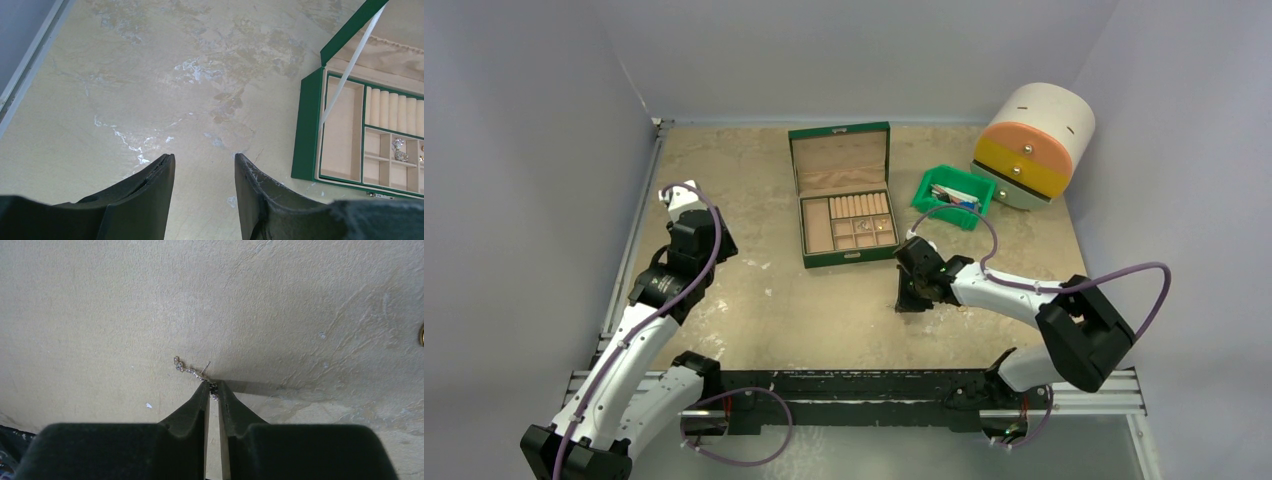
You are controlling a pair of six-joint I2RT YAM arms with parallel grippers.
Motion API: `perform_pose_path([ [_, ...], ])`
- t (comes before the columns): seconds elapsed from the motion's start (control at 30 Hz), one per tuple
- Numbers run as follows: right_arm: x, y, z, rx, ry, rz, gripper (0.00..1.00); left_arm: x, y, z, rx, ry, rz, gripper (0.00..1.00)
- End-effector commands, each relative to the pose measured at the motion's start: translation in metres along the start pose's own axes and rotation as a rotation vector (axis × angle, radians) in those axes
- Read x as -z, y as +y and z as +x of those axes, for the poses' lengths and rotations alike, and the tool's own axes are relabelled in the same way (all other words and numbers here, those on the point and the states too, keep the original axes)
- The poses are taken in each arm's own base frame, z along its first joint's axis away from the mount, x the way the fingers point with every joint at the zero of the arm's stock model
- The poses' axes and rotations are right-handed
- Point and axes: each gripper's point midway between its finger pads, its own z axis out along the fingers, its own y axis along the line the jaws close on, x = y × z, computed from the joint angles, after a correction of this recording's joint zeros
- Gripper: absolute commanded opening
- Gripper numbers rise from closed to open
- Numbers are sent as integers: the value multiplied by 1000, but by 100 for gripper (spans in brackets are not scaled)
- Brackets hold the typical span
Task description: Organize the mixed jewelry
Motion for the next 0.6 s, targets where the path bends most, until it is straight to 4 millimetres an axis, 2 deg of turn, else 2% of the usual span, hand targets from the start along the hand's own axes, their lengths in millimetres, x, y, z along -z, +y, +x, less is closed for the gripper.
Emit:
perform_pose_path([
  [0.0,-4,-7,4,1,6,44,11,4,-5,-19,19,-60,19,47],
  [0.2,-1,-6,2,1,0,42,0,4,-6,-19,18,-58,19,47],
  [0.37,4,-3,-2,3,-14,43,0,3,-5,-18,17,-56,17,47],
  [0.57,20,0,-16,5,-63,45,0,3,-6,-19,16,-56,18,47],
])
